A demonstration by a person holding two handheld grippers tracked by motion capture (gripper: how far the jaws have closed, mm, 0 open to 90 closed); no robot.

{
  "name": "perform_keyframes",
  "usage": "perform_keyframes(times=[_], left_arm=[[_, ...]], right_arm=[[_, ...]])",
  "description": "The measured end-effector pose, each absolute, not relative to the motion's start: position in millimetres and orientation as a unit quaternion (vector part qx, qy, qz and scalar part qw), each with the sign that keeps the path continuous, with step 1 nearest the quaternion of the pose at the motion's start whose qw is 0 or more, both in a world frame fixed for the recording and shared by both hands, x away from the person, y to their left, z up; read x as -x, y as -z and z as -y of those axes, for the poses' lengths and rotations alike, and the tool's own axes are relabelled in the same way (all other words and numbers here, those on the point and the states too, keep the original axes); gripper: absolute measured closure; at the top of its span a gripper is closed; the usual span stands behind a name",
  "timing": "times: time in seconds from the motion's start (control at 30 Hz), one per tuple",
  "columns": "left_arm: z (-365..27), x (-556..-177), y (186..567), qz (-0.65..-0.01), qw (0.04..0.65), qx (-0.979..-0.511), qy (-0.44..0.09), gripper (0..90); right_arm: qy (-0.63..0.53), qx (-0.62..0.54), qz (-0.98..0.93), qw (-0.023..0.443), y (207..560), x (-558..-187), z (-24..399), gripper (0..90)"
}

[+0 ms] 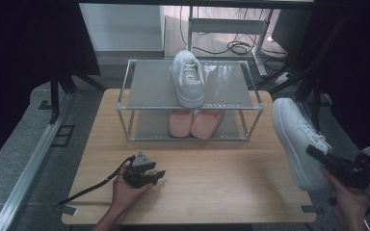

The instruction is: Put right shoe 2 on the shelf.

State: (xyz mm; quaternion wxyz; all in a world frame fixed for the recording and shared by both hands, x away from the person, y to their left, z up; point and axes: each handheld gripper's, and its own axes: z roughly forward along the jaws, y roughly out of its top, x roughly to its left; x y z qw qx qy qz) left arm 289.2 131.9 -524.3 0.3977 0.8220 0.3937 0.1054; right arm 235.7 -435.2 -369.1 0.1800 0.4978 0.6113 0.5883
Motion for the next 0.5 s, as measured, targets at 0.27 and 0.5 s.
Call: perform_keyframes(times=[0.27,0.5], left_arm=[[-131.6,-289.6,524.7,-0.392,0.398,-0.823,-0.105,48.1],[-131.2,-289.7,525.0,-0.393,0.4,-0.822,-0.105,48.1]], right_arm=[[-0.608,-0.478,-0.603,0.197,347.1,-237.2,427.0,82.6],[-0.616,-0.46,-0.605,0.206,325.7,-253.5,409.2,82.6]])
